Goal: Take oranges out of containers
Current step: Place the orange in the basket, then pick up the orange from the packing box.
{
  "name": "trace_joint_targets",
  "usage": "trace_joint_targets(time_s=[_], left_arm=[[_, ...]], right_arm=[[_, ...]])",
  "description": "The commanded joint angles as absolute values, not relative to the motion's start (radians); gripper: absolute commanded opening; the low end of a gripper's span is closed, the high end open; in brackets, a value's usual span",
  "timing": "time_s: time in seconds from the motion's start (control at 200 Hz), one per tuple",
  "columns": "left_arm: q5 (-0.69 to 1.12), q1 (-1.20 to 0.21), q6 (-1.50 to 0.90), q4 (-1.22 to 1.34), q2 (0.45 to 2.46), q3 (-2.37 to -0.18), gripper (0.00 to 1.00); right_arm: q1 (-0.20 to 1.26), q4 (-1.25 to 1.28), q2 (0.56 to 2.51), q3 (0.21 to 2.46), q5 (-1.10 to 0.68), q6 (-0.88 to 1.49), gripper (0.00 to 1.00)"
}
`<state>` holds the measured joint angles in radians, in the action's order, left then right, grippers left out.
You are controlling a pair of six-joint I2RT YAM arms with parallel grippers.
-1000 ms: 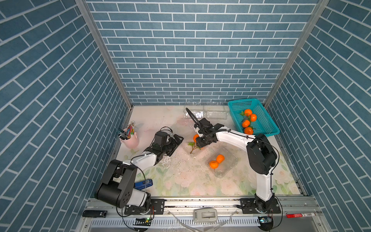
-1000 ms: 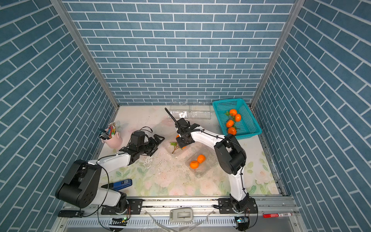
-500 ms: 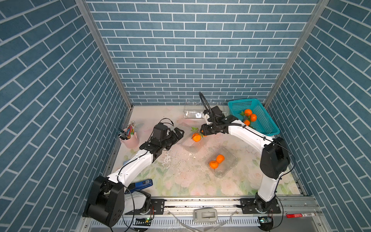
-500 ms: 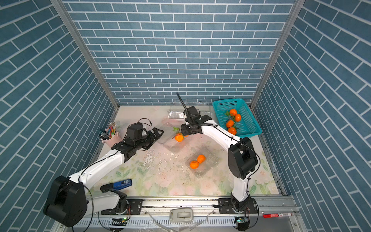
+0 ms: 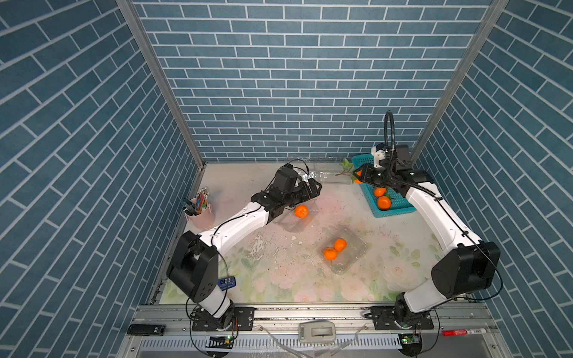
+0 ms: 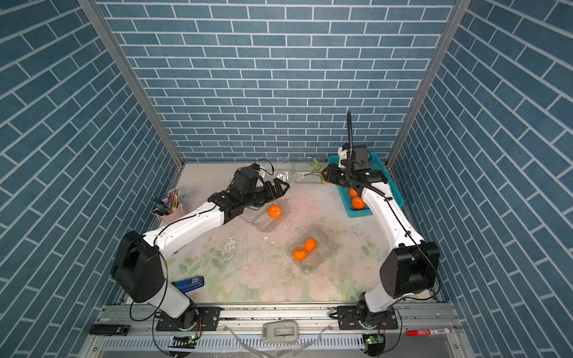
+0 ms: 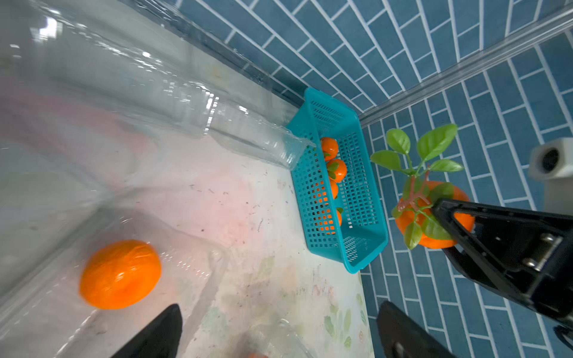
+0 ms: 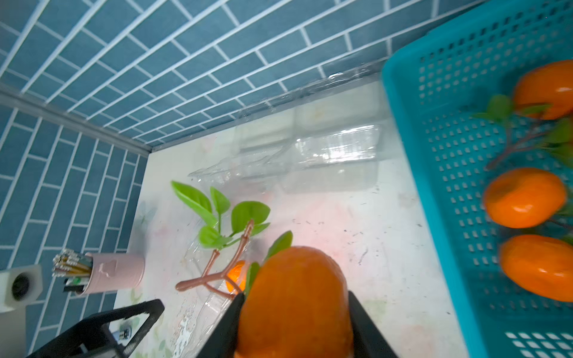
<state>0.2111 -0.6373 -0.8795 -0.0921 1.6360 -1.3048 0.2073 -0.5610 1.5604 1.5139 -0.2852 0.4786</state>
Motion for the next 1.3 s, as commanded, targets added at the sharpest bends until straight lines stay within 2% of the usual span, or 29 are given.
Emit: trace_joint_targets(time_s=[0.0,0.23,0.34,0.45,0.545,0.625,0.67,0.75,0.79,0.905,1.055,1.295], left_arm=[[0.235,-0.683,-0.859,-0.075,1.712,-1.399,0.99],[0.266,-0.736,-0.888,-0.051,1.838,-1.503,0.99],[0.273,-0.739,-0.9,-0.044,1.848,-1.488,0.99],[0.268,-0.736,-0.899,-0.046,1.84,-1.452,0.99],[0.269,-0.724,-0.903,-0.047,1.821,-1.419,0.99],[0.263,-0.711,-0.902,-0.048,1.788,-1.384,0.99],[0.255,-0.705,-0.893,-0.06,1.769,-1.367,0.99],[0.253,-0.694,-0.878,-0.085,1.744,-1.351,0.99],[0.253,-0.686,-0.872,-0.098,1.729,-1.341,0.99],[0.237,-0.65,-0.871,-0.121,1.659,-1.286,0.99],[0.221,-0.578,-0.865,-0.172,1.54,-1.182,0.99],[0.259,-0.466,-0.907,-0.152,1.407,-0.989,0.99]], right_arm=[[0.103,-0.591,1.56,1.49,-0.307,0.524,0.3],[-0.09,-0.58,1.662,1.481,-0.291,0.539,0.3],[-0.119,-0.588,1.749,1.509,-0.281,0.521,0.31],[-0.121,-0.624,1.85,1.557,-0.269,0.499,0.36],[-0.121,-0.645,1.896,1.579,-0.248,0.493,0.45],[-0.121,-0.662,1.898,1.59,-0.215,0.48,0.56],[-0.121,-0.677,1.892,1.603,-0.196,0.467,0.65],[-0.114,-0.687,1.863,1.621,-0.197,0.454,0.72],[-0.1,-0.688,1.836,1.625,-0.187,0.445,0.8],[-0.018,-0.696,1.753,1.644,-0.135,0.399,0.92],[0.139,-0.645,1.676,1.638,-0.199,0.368,0.93],[0.395,-0.644,1.754,1.687,-0.254,0.289,0.89]])
